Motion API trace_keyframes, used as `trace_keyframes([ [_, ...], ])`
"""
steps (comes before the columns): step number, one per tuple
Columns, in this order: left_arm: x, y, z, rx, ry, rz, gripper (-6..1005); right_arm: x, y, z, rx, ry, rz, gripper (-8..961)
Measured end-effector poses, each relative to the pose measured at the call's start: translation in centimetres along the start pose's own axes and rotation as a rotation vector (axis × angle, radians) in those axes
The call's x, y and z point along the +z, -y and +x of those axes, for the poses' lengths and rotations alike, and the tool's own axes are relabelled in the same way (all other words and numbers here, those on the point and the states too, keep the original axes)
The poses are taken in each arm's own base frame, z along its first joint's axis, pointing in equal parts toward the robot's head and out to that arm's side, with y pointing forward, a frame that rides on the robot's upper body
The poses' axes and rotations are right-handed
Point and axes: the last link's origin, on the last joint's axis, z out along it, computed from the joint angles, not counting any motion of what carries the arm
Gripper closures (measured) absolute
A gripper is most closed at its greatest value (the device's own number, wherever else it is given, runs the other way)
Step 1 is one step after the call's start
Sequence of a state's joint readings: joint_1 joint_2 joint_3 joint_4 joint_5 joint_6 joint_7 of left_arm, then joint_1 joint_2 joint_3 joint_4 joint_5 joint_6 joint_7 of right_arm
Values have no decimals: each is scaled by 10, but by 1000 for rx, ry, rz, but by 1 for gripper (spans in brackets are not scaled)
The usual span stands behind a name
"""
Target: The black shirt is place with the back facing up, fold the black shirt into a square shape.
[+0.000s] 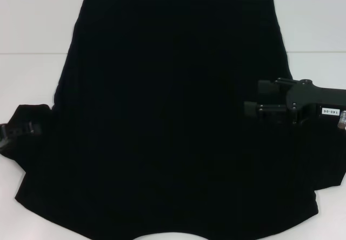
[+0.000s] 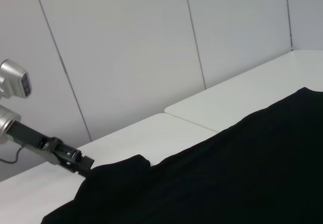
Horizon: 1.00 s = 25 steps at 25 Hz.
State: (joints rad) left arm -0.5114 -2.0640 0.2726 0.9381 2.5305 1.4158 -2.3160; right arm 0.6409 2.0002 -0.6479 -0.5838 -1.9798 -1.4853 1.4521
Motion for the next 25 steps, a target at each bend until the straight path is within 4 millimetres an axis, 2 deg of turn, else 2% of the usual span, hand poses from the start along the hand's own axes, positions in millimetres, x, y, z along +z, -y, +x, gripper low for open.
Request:
trace_keyframes([
  [14,-9,15,-6,-17,80,111,94,-1,4,-5,2,0,18,56],
  [25,4,11,-2,-3,88,105,96,0,6,-9,-2,3,18,55],
])
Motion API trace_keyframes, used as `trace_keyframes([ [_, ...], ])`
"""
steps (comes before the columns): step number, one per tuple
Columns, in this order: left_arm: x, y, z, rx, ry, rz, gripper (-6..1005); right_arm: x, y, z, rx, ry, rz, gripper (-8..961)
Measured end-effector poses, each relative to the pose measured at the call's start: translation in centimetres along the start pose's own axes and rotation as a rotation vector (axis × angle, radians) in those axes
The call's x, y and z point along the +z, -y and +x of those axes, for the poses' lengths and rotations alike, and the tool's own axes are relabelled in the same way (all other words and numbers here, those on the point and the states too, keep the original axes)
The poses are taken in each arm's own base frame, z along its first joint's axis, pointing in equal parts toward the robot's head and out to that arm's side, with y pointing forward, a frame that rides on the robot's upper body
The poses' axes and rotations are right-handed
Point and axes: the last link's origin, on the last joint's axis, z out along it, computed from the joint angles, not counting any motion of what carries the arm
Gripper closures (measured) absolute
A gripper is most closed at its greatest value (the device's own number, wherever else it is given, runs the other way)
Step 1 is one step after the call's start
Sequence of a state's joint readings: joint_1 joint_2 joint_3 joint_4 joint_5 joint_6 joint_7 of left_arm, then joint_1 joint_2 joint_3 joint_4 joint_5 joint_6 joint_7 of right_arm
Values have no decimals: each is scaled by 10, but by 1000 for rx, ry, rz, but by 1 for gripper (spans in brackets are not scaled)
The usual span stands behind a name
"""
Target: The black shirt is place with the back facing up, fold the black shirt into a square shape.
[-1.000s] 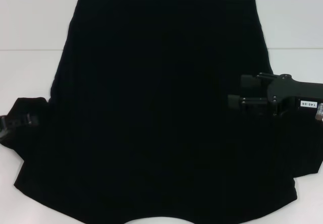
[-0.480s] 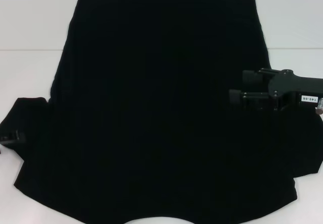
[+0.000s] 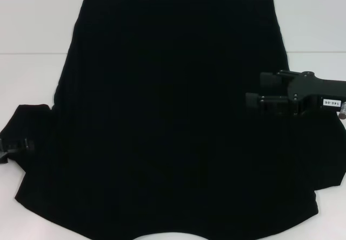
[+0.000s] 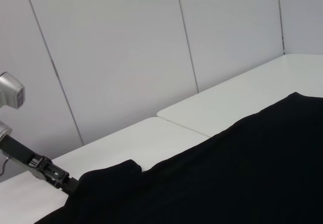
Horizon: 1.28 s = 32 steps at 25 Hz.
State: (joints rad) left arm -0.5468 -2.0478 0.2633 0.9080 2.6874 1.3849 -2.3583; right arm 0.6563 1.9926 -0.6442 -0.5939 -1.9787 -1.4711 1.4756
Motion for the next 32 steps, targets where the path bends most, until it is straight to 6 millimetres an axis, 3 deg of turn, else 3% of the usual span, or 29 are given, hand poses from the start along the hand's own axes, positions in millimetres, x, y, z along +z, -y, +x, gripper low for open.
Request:
trace_keyframes([
  [20,3,3,7,4,-22,29,102,-4,2,-1,6,7,8,56],
  [32,15,-10,18,38,-29,16,105,-3,3,-2,5,8,11,55],
])
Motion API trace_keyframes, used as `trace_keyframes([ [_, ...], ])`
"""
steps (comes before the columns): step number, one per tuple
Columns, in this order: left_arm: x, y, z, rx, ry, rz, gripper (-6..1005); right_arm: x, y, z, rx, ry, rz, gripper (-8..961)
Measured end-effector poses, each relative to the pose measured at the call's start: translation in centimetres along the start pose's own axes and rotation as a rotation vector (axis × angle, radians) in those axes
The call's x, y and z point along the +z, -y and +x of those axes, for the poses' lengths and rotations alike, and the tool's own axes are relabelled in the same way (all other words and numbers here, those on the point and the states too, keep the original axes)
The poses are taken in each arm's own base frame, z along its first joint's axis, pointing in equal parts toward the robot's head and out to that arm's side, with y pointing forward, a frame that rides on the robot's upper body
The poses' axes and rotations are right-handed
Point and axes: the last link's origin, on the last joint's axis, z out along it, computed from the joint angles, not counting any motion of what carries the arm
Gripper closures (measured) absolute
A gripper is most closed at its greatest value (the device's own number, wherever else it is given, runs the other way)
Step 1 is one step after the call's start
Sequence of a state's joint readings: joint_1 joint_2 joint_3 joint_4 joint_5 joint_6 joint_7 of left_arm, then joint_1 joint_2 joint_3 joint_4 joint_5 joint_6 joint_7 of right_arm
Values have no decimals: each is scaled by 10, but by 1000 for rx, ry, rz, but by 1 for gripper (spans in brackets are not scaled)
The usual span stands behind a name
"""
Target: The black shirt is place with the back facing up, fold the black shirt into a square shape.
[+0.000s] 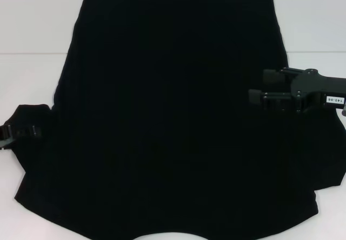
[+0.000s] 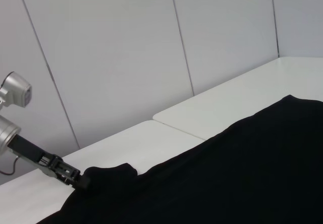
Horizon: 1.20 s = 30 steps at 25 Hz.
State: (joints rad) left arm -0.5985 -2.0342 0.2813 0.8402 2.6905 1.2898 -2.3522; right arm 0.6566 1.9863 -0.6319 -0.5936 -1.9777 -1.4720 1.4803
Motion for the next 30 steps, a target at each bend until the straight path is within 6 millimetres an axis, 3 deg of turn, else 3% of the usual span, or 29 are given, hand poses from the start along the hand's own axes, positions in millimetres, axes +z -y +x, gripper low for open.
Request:
trace_keyframes([
  [9,4,1,7,3,-33,29,108,-2,1,0,5,7,5,56],
  [15,12,-1,8,13,-44,46,319,-3,1,1,7,6,9,55],
  [25,14,-2,11,18,-59,56,790,-4,1,3,13,7,11,56],
  [30,13,-2,13,14,-74,55,872,-3,0,4,14,7,11,56],
])
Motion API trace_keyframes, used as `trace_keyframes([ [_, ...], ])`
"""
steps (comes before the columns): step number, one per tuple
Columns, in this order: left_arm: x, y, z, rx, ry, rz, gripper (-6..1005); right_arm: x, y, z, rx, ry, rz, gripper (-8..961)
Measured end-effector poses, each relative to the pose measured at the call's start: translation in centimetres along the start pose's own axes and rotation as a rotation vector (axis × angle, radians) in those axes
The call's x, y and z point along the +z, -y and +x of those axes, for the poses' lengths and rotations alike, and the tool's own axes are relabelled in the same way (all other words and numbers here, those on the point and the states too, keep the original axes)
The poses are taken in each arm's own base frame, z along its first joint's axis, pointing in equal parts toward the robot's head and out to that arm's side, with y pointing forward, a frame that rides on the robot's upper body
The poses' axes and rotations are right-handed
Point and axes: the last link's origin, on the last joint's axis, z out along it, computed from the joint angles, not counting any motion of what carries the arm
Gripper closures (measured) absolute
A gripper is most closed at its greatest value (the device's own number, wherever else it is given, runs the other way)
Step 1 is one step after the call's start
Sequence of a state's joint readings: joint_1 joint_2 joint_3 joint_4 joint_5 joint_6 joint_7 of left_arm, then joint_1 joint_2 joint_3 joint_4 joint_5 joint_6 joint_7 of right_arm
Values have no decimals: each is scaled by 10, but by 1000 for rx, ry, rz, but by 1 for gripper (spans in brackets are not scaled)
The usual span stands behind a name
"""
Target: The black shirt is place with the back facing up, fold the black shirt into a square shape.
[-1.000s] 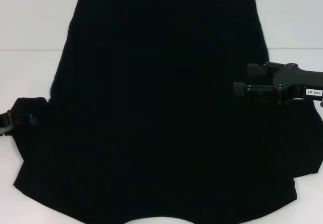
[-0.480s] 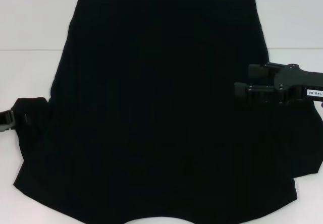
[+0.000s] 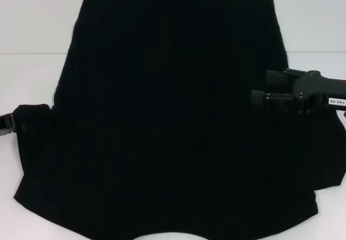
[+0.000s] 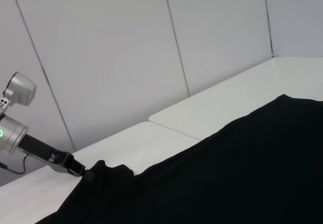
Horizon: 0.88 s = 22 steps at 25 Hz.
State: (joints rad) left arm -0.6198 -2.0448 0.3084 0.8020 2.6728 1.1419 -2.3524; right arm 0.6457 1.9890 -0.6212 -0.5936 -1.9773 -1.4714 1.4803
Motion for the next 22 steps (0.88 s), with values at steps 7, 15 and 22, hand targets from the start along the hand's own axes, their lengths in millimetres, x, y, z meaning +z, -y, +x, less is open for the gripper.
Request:
trace_keyframes([
  [7,-4,8,7,-21,-66,21,988,-1,1,0,7,20,11,55],
  [15,-11,18,19,-25,-148,74,987,2,-1,2,25,25,7,56],
  [22,-10,14,28,0,-173,75,988,3,-3,3,28,30,2,55],
])
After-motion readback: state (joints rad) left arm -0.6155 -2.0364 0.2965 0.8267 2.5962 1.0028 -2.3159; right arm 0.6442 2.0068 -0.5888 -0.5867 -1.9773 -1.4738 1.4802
